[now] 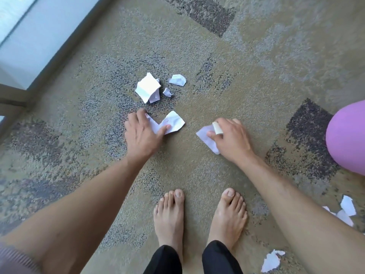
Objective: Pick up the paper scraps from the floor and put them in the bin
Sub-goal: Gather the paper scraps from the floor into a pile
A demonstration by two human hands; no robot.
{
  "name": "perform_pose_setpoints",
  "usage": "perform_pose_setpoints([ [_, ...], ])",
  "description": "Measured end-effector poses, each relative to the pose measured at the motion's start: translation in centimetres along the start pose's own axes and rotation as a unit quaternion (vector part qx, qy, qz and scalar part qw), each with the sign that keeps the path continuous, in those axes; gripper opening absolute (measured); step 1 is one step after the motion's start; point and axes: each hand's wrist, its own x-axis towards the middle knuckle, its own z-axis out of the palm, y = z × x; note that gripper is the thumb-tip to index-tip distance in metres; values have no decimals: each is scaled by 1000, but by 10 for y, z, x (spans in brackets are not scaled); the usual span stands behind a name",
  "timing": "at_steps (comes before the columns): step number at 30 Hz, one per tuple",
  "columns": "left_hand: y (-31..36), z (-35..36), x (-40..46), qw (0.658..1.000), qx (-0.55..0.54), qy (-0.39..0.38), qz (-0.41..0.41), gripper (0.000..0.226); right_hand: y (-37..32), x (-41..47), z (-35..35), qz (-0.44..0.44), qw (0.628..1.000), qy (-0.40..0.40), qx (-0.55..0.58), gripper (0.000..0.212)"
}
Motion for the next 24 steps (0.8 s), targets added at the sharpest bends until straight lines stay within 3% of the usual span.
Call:
perform_pose_setpoints([
  [4,-10,-3,0,996,-77,-2,34,64,-47,25,9,-26,999,-3,35,24],
  [8,-20,-8,5,992,-110,-16,53,64,-72,49,23,-72,997,-10,-12,28],
  [17,-26,-22,16,994,-76,-66,51,56,-92,51,49,-133,983,-114,-60,77],
  [24,-23,-28,13,985,-88,-100,113,30,-93,56,51,-152,982,-99,-45,32],
])
